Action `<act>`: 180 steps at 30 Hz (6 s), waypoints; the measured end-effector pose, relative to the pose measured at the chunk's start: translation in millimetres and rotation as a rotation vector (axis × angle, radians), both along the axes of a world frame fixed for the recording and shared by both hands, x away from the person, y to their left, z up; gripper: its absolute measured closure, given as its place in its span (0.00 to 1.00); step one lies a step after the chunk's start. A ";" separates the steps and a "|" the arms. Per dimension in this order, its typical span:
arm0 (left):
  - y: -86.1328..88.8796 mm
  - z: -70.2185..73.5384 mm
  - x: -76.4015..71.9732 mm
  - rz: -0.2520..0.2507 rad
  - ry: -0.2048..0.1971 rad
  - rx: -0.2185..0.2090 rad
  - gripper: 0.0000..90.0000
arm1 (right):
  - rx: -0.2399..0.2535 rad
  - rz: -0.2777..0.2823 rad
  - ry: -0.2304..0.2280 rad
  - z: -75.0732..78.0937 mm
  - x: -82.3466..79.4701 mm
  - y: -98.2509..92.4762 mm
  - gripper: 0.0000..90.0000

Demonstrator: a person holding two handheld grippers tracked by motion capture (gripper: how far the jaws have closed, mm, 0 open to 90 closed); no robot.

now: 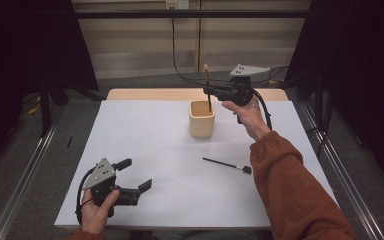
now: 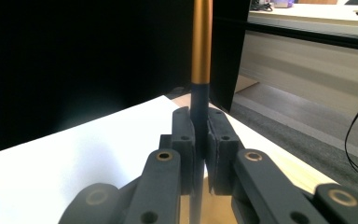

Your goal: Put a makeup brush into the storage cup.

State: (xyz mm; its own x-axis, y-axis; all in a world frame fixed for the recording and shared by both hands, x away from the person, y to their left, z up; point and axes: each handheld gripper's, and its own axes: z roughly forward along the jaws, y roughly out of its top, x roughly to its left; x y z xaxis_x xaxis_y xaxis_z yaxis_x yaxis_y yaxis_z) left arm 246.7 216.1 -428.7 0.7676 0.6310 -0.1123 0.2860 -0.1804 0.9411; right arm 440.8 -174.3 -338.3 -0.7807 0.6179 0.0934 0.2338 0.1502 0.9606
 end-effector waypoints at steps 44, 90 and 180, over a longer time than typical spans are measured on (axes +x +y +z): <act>1.6 -0.5 -1.5 0.006 -0.003 -0.005 0.02 | -0.016 -0.044 0.088 -60.7 26.8 10.5 0.93; 1.6 -2.2 -1.0 -0.010 -0.009 0.006 0.02 | -0.019 -0.033 0.124 -67.9 16.3 7.1 0.35; 12.6 3.9 -4.4 0.042 -0.053 -0.018 0.02 | -0.015 -0.150 0.116 -76.9 -175.4 -93.6 0.04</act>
